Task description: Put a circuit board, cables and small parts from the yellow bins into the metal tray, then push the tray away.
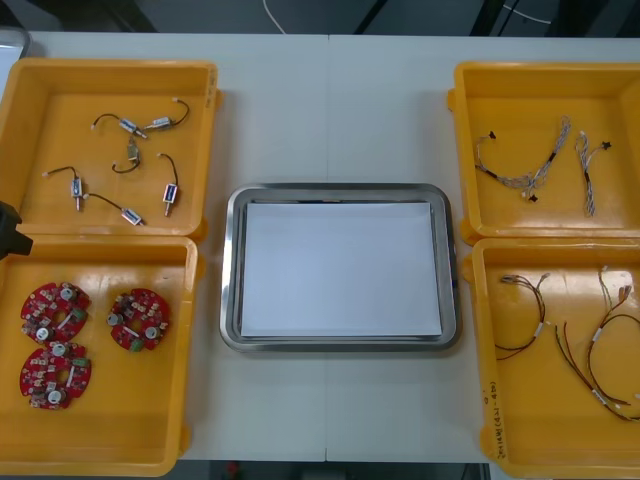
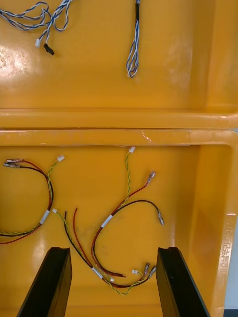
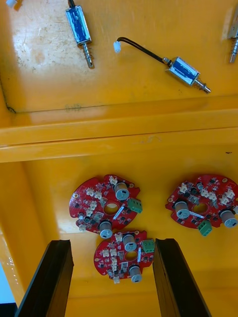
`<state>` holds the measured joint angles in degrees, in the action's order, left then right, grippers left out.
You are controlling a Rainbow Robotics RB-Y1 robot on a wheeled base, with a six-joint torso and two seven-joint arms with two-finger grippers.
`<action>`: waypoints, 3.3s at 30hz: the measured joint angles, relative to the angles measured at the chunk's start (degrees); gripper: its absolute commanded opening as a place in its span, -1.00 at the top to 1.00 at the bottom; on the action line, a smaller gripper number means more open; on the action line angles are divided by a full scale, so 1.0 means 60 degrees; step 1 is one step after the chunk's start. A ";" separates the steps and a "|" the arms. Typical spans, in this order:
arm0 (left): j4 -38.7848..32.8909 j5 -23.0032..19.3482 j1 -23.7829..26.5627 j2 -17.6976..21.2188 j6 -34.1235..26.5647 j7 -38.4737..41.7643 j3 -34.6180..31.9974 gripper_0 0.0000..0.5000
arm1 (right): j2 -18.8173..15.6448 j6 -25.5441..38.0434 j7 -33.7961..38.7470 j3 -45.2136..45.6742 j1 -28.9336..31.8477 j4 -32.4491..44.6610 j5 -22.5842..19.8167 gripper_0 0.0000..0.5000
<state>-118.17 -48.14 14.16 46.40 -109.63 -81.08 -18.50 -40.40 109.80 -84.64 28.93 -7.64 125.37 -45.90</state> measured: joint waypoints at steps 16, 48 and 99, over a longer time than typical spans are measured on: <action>0.0003 0.0013 -0.0320 -0.0001 0.0094 0.0000 0.0000 -0.90 | 0.0017 0.0000 0.0001 0.0000 0.0446 0.0064 0.0000 -0.96; 0.0002 0.0734 -0.2356 -0.0455 0.2419 -0.0001 0.0368 -0.90 | 0.2058 -0.0005 0.0238 0.0002 0.2100 0.0917 0.1767 -0.96; 0.0609 0.2484 -0.2932 -0.0912 0.3441 0.0000 0.1710 -0.90 | 0.2297 -0.3002 0.1796 -0.1513 0.2106 -0.1326 0.2452 -0.96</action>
<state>-114.51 -33.24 -3.43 40.93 -88.98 -81.08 -8.24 -26.62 91.79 -73.86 19.86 5.00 117.41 -31.19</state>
